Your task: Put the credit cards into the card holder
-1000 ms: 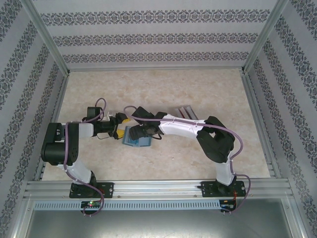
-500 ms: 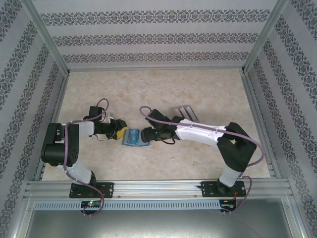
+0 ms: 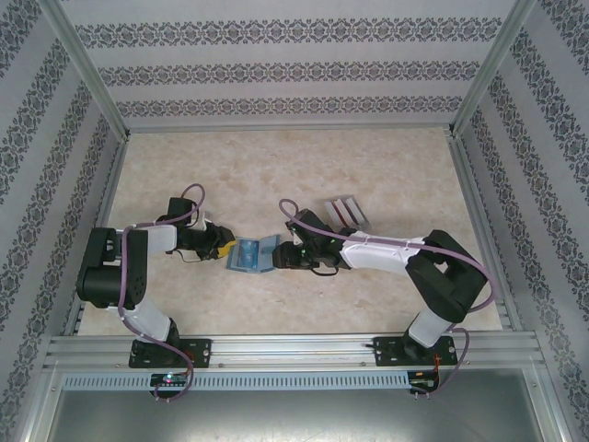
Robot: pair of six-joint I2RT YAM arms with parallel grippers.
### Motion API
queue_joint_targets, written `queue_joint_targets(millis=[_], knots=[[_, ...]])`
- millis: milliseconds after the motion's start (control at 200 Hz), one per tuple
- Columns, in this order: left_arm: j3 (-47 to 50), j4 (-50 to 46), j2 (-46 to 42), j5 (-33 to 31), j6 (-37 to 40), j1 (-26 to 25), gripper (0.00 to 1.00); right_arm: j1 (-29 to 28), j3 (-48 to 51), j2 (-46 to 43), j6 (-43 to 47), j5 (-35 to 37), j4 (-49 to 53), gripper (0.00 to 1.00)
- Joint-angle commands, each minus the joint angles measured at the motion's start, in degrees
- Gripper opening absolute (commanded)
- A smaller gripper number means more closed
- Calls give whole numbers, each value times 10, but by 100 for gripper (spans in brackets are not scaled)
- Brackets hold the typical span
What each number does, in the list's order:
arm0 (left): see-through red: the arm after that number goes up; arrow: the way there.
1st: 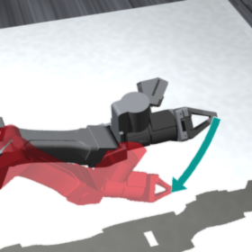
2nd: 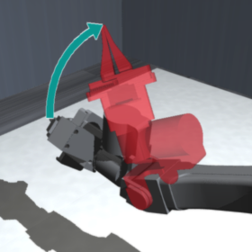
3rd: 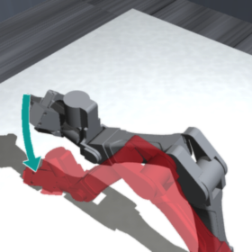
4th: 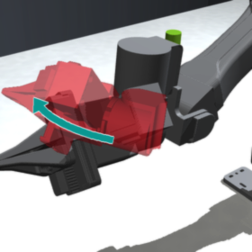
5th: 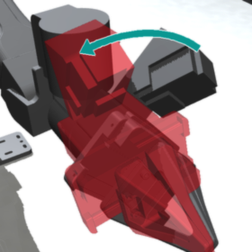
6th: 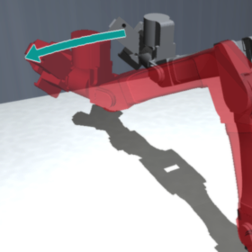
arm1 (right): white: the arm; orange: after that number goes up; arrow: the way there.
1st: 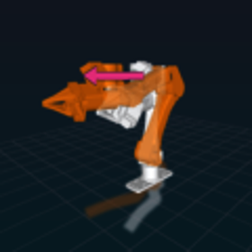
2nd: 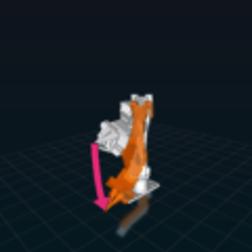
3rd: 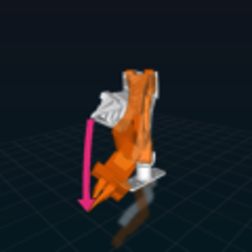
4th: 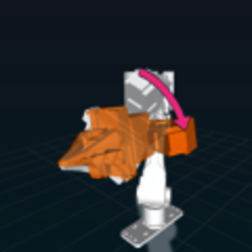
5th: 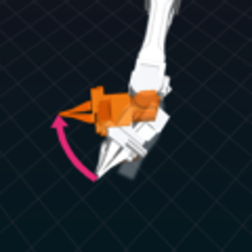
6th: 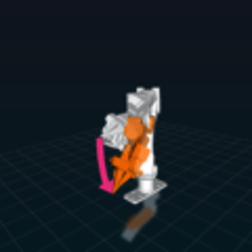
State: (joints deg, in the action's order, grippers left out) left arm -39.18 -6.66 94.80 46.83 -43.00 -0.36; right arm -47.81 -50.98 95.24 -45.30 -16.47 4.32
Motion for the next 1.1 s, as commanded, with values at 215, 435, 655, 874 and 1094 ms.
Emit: queue_joint_targets(millis=[215, 435, 655, 874, 1094], knots=[[10, -81, 35, -49, 12, -9, 27, 11, 11, 34, -16, -39, -66, 51], [9, -86, 38, -51, 15, -9, 21, 14, 17, 38, -19, -39, -71, 54], [7, -86, 43, -53, 15, -9, 19, 22, 29, 39, -21, -42, -82, 53], [6, -86, 46, -52, 15, -10, 19, 24, 27, 50, -23, -41, -82, 54], [6, -89, 47, -55, 15, -10, 20, 26, 24, 64, -21, -32, -84, 61]])
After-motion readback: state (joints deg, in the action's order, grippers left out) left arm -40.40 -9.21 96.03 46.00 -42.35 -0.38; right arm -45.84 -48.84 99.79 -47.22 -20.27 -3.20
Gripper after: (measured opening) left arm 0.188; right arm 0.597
